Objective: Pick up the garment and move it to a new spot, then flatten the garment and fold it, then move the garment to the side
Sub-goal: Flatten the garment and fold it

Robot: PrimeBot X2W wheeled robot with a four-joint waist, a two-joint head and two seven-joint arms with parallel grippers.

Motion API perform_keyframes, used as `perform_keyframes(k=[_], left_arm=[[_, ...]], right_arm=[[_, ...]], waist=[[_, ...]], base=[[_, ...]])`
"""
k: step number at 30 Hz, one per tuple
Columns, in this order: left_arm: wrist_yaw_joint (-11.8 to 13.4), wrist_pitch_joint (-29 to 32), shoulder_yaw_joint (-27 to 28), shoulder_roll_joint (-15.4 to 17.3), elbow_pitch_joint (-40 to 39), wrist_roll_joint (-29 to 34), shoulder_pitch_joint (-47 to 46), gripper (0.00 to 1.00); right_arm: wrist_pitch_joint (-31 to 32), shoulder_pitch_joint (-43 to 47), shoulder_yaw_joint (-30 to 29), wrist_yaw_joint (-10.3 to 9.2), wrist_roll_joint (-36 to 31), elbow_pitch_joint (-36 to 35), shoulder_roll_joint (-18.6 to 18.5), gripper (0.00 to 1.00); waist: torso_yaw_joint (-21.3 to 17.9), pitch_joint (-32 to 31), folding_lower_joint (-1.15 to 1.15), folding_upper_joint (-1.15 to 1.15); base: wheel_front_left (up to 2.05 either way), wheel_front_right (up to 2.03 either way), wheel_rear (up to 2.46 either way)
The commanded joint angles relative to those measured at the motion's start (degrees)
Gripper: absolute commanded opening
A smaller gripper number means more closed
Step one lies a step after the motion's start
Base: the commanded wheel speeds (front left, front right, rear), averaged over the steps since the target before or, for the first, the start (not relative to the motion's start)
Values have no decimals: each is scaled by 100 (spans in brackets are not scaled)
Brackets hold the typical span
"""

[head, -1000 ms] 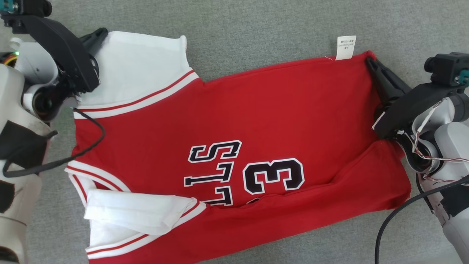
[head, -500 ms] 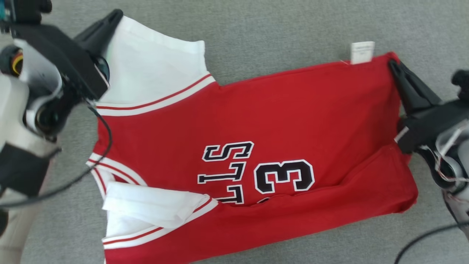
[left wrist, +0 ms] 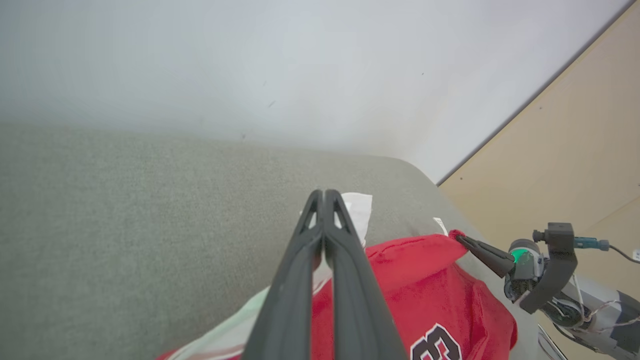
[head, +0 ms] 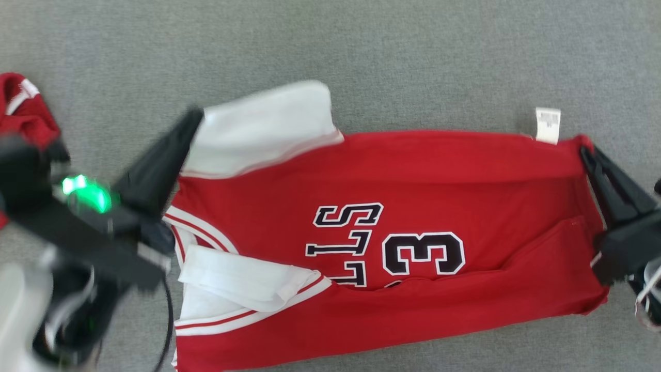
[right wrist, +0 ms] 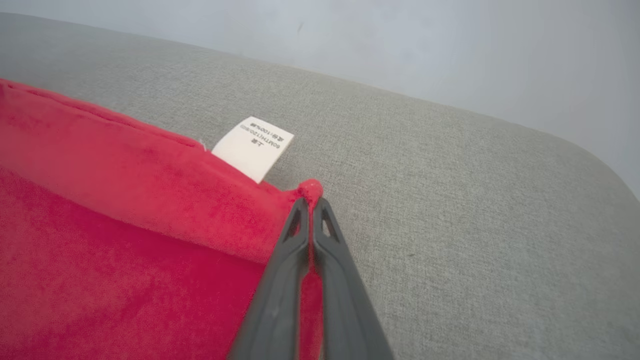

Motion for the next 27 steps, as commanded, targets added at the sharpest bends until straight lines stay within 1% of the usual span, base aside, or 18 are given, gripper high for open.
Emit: perform_keyframes(k=[1,6,10,13,17,22,23,24,25,26,27], left_arm=[[86,-70,46,108,-268,40,345,0],[319,-273,90,210,-1230,-38,1413,0],[461,-425,94,252,-1677,-120,2185,0],[505,-559,86,230,-1802,-189,2664,0],[469,-701,19,174,-1828,-300,3105,0],[517,-775,-44,141,-1665,-356,3513,0],[526,-749,-84,171,-1567,-336,3549,0],[541,-762,-105,129,-1467,-342,3554,0],[551,-737,-160,100,-1348,-359,3565,15],[561,-710,-204,85,-1211,-347,3564,60],[561,-710,-204,85,-1211,-347,3564,60]], right_arm=[[-73,151,-35,-6,-139,-74,-17,0],[-153,647,-310,-6,-304,-249,60,0],[-133,1055,-561,-6,-343,-463,151,0],[-56,1337,-709,-6,-351,-572,233,0],[-1,1663,-904,-6,-333,-676,360,0],[140,1954,-993,-6,-240,-728,535,0],[178,1989,-1009,-6,-204,-709,587,18],[240,2038,-1029,-6,-174,-678,638,51],[272,2074,-1057,-6,-146,-688,695,100],[329,2118,-1114,-6,-87,-672,779,100],[329,2118,-1114,-6,-87,-672,779,100]], waist=[[52,-58,0,0],[104,-137,0,0],[133,-201,0,0],[154,-247,0,0],[184,-305,0,0],[179,-377,0,0],[183,-392,0,0],[189,-414,0,0],[195,-431,0,0],[202,-453,0,0],[202,-453,0,0]], base=[[0,0,0],[0,0,0],[0,0,0],[0,0,0],[0,0,0],[0,0,0],[0,0,0],[0,0,0],[0,0,0],[0,0,0],[0,0,0]])
